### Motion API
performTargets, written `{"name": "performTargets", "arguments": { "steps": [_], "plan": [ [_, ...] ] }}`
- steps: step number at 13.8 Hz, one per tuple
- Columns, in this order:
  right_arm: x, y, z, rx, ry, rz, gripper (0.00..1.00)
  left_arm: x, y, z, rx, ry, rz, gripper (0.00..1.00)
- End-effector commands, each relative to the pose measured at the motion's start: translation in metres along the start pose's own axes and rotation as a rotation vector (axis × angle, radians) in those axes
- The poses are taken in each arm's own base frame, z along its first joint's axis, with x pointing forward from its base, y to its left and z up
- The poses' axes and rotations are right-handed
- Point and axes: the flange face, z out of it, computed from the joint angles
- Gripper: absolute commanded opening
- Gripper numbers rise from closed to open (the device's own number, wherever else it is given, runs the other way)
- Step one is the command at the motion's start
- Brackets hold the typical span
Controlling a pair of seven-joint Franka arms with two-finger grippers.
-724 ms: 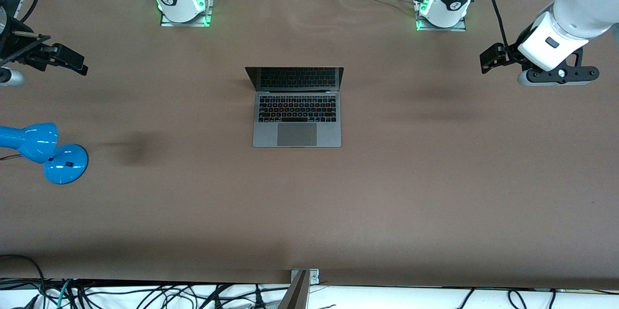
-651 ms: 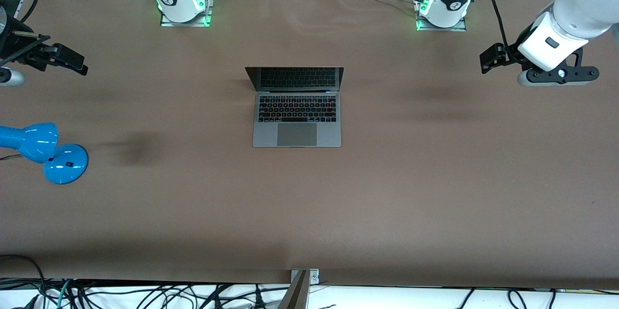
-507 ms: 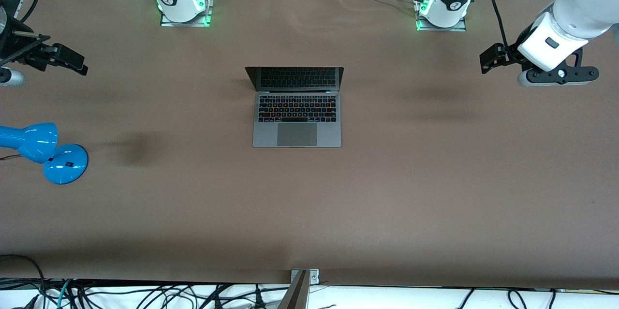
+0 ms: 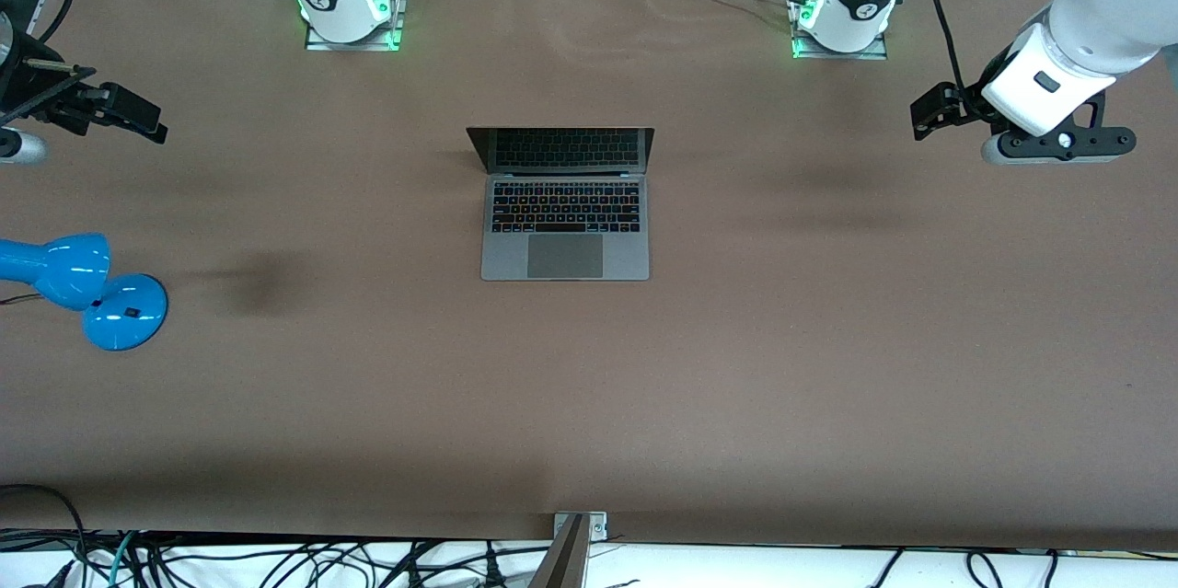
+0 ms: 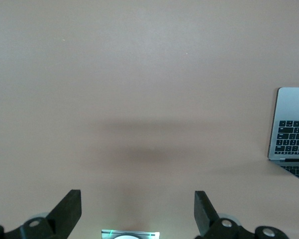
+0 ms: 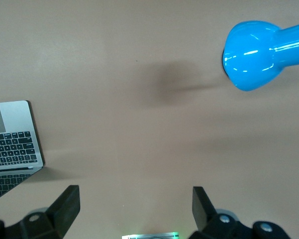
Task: Close laptop with both arms from behind
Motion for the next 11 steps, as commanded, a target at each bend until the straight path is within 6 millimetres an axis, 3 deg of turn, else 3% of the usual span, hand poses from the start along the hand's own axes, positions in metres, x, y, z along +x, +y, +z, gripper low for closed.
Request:
{"name": "performTargets", "arguments": {
  "steps": [1, 5, 7, 11],
  "plan": [
    [-0.004, 0.001, -0.002, 0.018, -0.004, -0.002, 1.0, -0.011, 0.012, -0.009, 0.021, 0.022, 0.023, 1.0],
    [-0.004, 0.002, -0.003, 0.018, -0.003, -0.002, 1.0, -0.018, 0.032, -0.003, 0.027, 0.006, 0.068, 1.0],
    [-0.004, 0.002, -0.003, 0.018, -0.003, -0.002, 1.0, -0.034, 0.057, 0.0, 0.002, -0.041, 0.103, 1.0],
    [-0.004, 0.002, -0.003, 0.018, -0.003, -0.002, 1.0, -0.077, 0.147, 0.013, -0.01, -0.12, 0.107, 1.0]
  ]
}}
